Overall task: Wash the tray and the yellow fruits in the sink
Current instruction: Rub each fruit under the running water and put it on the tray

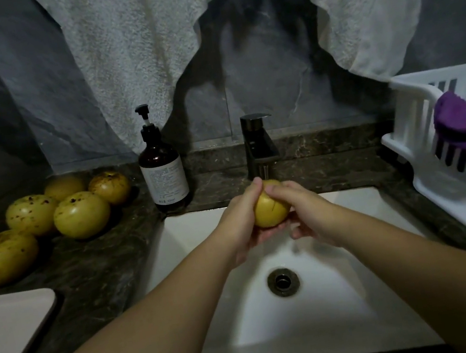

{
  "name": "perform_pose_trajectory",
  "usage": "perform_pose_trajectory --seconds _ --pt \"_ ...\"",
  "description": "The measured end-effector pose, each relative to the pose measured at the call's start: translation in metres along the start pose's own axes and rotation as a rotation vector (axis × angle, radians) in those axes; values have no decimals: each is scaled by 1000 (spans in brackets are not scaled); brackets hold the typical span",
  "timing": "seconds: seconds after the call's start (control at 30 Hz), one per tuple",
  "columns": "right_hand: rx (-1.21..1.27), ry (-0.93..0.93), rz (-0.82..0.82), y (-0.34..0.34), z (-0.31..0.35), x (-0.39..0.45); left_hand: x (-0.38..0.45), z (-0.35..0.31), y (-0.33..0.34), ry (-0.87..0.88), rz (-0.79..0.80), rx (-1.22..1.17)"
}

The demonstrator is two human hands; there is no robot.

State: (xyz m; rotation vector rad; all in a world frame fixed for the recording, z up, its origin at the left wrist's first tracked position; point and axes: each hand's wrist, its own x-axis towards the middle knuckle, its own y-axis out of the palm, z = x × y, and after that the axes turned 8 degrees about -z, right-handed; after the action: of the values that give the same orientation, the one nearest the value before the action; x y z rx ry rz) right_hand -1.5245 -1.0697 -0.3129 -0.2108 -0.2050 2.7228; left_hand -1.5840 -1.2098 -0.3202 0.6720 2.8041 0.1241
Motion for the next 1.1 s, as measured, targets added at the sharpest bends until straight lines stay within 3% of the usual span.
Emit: perform_pose_trajectory --seconds 0.13,0.3,0.47,0.63,0.77,0.93,1.1 --pt "64 177 33 5 2 -1 1 2 2 60 -87 21" --pt "28 17 -11 4 -3 6 -1 1 4 -10 -45 32" --pt "-10 146 9 4 -1 2 3 4 5 37 -87 44" --pt "-119 -39 -51 2 -3 5 0 1 1 -72 -38 32" --pt "-117 91 -14 5 0 3 4 3 1 39 -80 64" --pt "-139 -85 -37 0 -5 2 1 -2 2 -17 -59 14" --pt "-133 9 -12 3 -1 4 6 1 4 102 -103 21"
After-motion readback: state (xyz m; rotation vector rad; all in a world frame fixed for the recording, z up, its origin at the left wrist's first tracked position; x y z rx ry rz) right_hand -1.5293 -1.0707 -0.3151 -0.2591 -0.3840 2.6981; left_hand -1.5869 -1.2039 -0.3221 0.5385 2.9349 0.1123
